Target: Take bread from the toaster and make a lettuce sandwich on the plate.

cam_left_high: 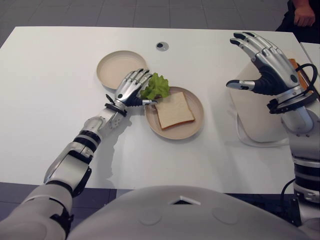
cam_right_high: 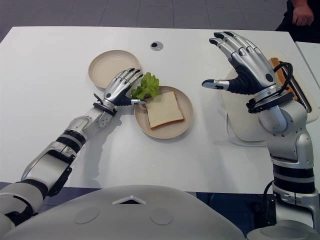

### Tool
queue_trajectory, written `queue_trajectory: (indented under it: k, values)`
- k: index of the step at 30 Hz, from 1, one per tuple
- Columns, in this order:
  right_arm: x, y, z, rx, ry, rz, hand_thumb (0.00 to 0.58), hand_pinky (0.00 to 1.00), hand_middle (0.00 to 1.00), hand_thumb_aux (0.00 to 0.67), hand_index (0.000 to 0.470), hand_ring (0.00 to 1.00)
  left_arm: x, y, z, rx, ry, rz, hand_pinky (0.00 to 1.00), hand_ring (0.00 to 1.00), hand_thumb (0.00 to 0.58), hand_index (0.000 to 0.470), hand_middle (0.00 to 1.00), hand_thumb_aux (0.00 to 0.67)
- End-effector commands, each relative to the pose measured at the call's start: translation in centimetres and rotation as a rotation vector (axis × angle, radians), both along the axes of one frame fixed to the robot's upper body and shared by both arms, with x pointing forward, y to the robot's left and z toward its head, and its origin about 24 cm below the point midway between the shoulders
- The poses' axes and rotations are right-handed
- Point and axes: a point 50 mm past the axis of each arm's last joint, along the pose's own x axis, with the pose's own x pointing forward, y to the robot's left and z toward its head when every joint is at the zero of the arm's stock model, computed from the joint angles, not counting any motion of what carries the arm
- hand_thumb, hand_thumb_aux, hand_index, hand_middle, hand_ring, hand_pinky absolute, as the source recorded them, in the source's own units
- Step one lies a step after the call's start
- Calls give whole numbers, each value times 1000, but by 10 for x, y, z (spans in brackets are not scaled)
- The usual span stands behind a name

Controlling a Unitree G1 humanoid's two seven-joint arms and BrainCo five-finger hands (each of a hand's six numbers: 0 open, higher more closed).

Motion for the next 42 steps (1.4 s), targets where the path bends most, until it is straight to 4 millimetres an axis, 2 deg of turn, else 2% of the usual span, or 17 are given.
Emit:
queue_trajectory:
  k: [1, 5, 6, 8, 10, 13, 16, 17, 19, 21, 24, 28, 32, 33, 39, 42]
  values:
    - [2, -1, -3, -2, 11, -2, 0, 0, 0, 0, 0, 0, -6, -9, 10, -75, -66, -70, 0, 0, 0, 0, 0, 0]
    - [3, 0, -5, 0, 18, 0, 0, 0, 0, 0, 0, 0, -15, -15, 13, -112, -84, -115, 0, 0, 0, 0, 0, 0]
    - [4, 1, -5, 0, 19, 0, 0, 0, 0, 0, 0, 0, -16, -16, 12, -111, -81, -118, 0, 0, 31, 13, 0, 18]
    - [4, 1, -6, 1, 21, 1, 0, 0, 0, 0, 0, 0, -15, -15, 9, -96, -69, -106, 0, 0, 198, 88, 0, 126]
    - [4, 1, -6, 1, 22, 3, 0, 0, 0, 0, 0, 0, -13, -13, 6, -72, -59, -89, 0, 0, 374, 190, 0, 271]
    - [3, 0, -6, 2, 22, 1, 0, 0, 0, 0, 0, 0, -9, -9, 2, -33, -47, -65, 0, 0, 405, 212, 0, 302]
    - [3, 1, -6, 4, 24, 1, 0, 0, 0, 0, 0, 0, -6, -5, -3, 9, -36, -41, 0, 0, 392, 203, 0, 289]
    - [3, 1, -6, 5, 24, 1, 0, 0, 0, 0, 0, 0, -6, -6, -4, 12, -32, -43, 0, 0, 436, 236, 0, 336]
    - [3, 1, -6, 7, 21, 0, 0, 0, 0, 0, 0, 0, -7, -8, -5, 5, -30, -57, 0, 0, 482, 276, 0, 394]
    - [3, 1, -6, 9, 21, 0, 0, 0, 0, 0, 0, 0, -8, -11, -2, -25, -44, -70, 0, 0, 539, 345, 0, 491]
    - [4, 2, -8, 12, 24, 1, 0, 0, 0, 0, 0, 0, -9, -12, 6, -96, -83, -80, 0, 0, 559, 382, 0, 544]
    - [4, 3, -10, 16, 30, 4, 0, 0, 0, 0, 0, 0, -12, -12, 15, -180, -126, -89, 0, 0, 570, 407, 0, 581]
    - [4, 4, -11, 17, 35, 9, 0, 0, 0, 0, 0, 0, -14, -12, 17, -229, -129, -77, 0, 0, 577, 439, 0, 625]
    - [3, 4, -11, 17, 36, 10, 0, 0, 0, 0, 0, 0, -14, -13, 15, -231, -120, -76, 0, 0, 580, 470, 0, 670]
    - [3, 5, -10, 20, 33, 13, 0, 0, 0, 0, 0, 0, -13, -15, -2, -176, -29, -68, 0, 0, 580, 470, 0, 670]
    - [4, 5, -10, 23, 32, 12, 0, 0, 0, 0, 0, 0, -14, -15, -4, -171, -19, -76, 0, 0, 580, 470, 0, 670]
